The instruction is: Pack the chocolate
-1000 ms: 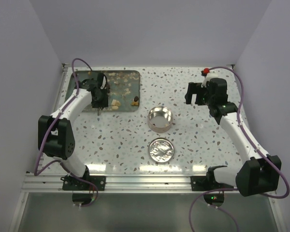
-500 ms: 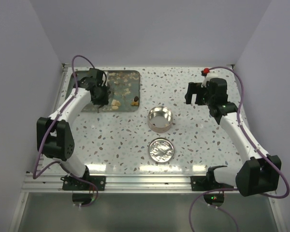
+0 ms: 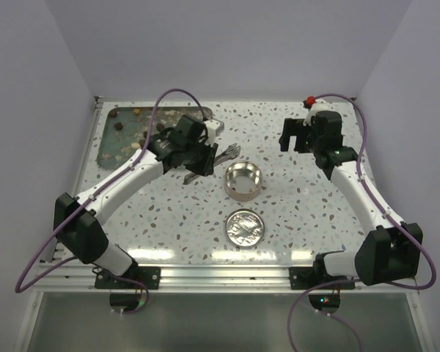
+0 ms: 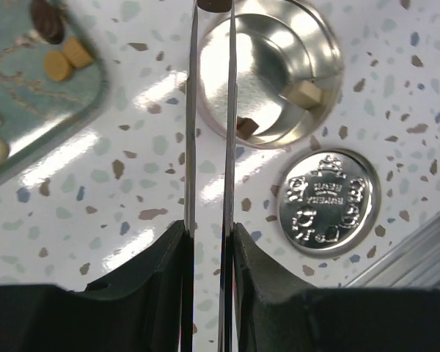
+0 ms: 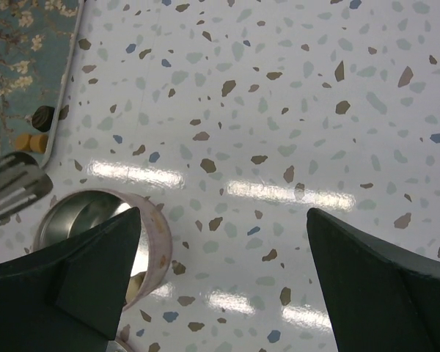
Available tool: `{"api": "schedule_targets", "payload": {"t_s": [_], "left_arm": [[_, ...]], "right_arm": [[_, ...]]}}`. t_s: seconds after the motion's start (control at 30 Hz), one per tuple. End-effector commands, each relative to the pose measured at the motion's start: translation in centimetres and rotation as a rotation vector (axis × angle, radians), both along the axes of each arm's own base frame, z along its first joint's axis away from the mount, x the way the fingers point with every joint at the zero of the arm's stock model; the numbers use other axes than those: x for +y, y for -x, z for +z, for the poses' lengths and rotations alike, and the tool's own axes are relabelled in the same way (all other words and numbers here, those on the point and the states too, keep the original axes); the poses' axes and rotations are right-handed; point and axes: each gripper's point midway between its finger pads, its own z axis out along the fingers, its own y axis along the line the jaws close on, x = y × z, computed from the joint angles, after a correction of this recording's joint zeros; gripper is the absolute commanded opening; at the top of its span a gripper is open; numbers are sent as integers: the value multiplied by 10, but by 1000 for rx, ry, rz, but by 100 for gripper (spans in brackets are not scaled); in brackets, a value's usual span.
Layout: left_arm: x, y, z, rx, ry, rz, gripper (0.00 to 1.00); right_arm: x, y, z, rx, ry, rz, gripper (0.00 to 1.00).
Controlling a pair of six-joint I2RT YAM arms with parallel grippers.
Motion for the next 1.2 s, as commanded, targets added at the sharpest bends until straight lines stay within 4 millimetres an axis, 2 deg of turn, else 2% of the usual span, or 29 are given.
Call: {"api": "schedule_targets", "payload": {"t_s": [0.0,0.1,0.27,0.43,0.73,0.83,0.93,0.97,1.03,1.07,1.13,1.17], "left_arm": [[-35,22,39,-32,125,-74,30],[-44,31,36,-15,124,-95,30],[-42,34,32,-6,108,-90,38],[-41,35,30,-7,97,-88,41],[-36,33,28,-9,73,-65,41],[-21,26,22,-16,20,-5,40],[5,10,21,-11,19,76,40],[23,-3,22,-16,26,134,39],[47,-14,26,-32,34,204,39],[71,-25,26,-37,21,270,39],[95,-29,21,-23,-9,331,39],[114,-34,19,-23,-33,373,39]], "right_arm": [[2,-10,25,-69,-9,-2,99],[2,-9,24,-66,-8,-2,98],[1,-7,23,-62,-9,-4,99],[1,-6,23,-63,-7,-3,98],[1,-7,23,-63,-7,-4,98],[1,-6,23,-61,-7,-3,98],[1,-7,23,-61,-6,-2,98],[1,-6,24,-63,-5,-2,98],[1,-6,23,-62,-5,0,98],[2,-6,23,-62,-6,3,98],[2,-6,22,-60,-7,4,98],[2,-6,21,-58,-8,6,98]]}}
